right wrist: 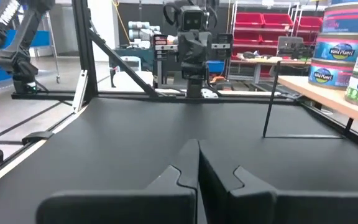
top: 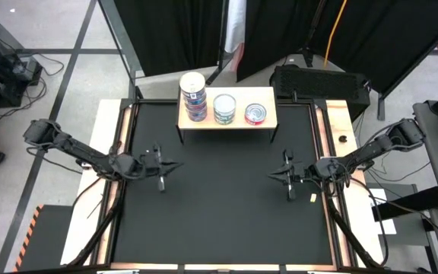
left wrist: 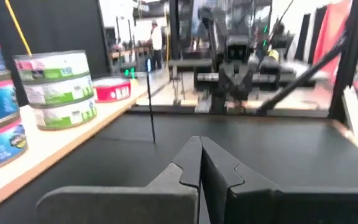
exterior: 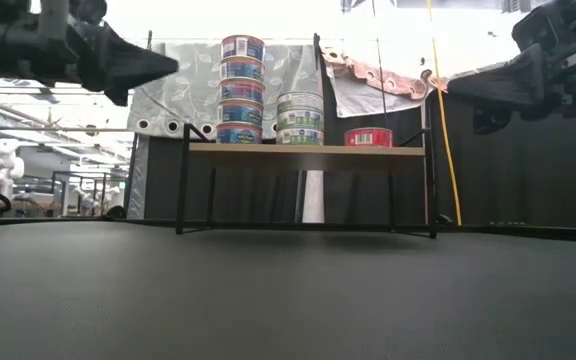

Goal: Stack canned seafood by type on shelf
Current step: Return to Home Position

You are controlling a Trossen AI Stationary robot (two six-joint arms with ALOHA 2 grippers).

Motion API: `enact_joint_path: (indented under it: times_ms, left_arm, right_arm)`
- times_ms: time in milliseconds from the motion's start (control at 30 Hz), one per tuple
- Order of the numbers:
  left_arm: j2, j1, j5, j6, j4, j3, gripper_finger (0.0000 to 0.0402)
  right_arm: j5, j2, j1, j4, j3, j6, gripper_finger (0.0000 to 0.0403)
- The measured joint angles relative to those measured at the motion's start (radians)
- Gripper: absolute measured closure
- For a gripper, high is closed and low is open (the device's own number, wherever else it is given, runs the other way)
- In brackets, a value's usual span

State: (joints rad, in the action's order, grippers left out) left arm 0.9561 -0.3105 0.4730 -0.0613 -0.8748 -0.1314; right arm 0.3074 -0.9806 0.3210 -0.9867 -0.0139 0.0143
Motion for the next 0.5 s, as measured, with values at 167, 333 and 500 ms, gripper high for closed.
enact_joint_path:
  times_ms: [167,333,500]
  left_arm:
    - [-0.114,0.0,-0.035,0.0,-0.021,0.083,0.0396]
    - [-0.217,0.003,-0.042,-0.03,-0.012,0.124,0.0396]
    - [-0.31,0.004,-0.051,-0.056,0.055,0.124,0.0396]
  right_arm:
    - [0.0,0.007,0.0,-0.002,0.0,0.0,0.0403]
    - [0.002,0.007,0.0,-0.001,0.0,0.0,0.0402]
    - [0.004,0.007,0.0,0.009,0.0,0.005,0.0403]
